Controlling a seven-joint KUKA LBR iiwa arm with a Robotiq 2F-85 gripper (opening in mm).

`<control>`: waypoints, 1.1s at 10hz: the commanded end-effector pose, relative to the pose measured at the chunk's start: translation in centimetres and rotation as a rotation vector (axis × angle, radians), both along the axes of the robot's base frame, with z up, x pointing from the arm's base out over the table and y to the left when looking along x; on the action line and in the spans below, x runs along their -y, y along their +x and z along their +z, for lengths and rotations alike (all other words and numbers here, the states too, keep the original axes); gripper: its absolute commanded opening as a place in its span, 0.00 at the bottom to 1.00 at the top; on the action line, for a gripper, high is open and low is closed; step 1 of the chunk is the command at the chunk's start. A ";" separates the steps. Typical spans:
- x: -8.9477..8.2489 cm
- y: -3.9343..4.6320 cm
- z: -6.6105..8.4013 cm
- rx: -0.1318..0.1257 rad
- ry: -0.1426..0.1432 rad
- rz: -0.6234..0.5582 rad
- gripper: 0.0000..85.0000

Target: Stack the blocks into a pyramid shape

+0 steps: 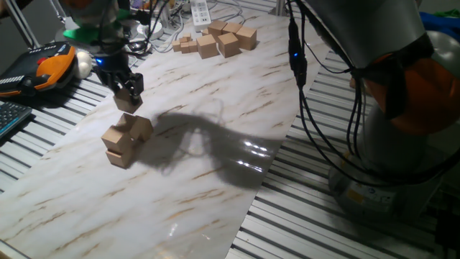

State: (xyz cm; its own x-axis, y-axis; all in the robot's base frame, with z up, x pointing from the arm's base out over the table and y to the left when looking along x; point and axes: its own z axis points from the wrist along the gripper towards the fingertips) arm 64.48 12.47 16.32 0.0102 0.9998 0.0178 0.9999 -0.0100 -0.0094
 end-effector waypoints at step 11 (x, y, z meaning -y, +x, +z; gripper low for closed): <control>-0.7 -0.62 4.0 0.013 -0.007 0.021 0.00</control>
State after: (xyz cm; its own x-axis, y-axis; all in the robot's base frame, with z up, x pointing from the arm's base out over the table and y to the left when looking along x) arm 63.87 13.15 20.36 -0.0112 0.9999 0.0108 0.9999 0.0112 0.0026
